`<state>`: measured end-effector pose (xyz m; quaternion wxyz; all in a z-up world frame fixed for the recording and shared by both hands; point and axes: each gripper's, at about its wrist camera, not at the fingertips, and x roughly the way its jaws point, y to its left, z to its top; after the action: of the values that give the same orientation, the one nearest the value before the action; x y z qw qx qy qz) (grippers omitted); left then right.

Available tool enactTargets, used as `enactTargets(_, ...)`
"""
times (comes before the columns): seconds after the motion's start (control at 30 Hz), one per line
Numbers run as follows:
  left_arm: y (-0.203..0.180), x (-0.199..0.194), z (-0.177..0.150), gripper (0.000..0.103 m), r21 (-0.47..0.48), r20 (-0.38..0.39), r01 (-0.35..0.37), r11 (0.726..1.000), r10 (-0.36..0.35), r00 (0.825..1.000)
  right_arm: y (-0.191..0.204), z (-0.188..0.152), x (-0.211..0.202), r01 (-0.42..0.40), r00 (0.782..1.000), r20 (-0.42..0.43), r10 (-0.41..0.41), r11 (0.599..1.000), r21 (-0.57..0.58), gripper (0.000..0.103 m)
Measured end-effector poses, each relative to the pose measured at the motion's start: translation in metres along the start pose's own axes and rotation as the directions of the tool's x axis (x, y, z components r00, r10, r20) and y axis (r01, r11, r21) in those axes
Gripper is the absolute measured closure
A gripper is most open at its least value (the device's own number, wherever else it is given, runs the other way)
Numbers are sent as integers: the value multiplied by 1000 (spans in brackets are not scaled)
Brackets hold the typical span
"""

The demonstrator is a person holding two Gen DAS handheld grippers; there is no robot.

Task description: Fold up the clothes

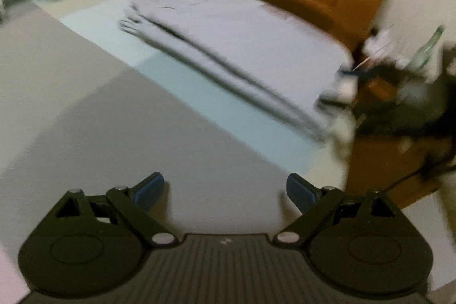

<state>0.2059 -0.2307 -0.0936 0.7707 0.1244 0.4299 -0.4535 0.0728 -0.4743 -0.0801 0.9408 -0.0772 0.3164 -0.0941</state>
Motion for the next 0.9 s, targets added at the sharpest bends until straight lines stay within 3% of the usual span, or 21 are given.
enactTargets(0.07, -2, -3, -1, 10, 16, -1, -76, 997, 76, 997, 0, 16, 1, -13, 999, 39, 12, 1000, 18, 23)
enactTargets(0.33, 4, -30, -17, 10, -40, 20, -169, 985, 170, 985, 13, 33, 47, -64, 997, -45, 64, 998, -4, 23)
enactTargets(0.4, 3, -38, -22, 10, -29, 27, -190, 981, 190, 981, 11, 46, 50, -80, 997, -16, 80, 997, 14, 22)
enactTargets(0.5, 2, -45, -24, 10, -26, 33, -207, 978, 208, 978, 6, 82, 61, -57, 997, 52, 56, 998, 13, 16)
enactTargets(0.63, 0, -53, -25, 10, -32, 54, -217, 976, 218, 974, -2, 111, 116, -26, 1000, -4, 26, 1000, -16, 12)
enactTargets(0.77, 1, -61, -30, 10, -51, 83, -223, 974, 226, 970, -7, 103, 162, -46, 994, -102, 45, 999, -3, 4)
enactTargets(0.9, 4, -63, -35, 10, -65, 84, -246, 967, 251, 964, -13, 119, 146, -74, 995, -68, 75, 997, 17, 3)
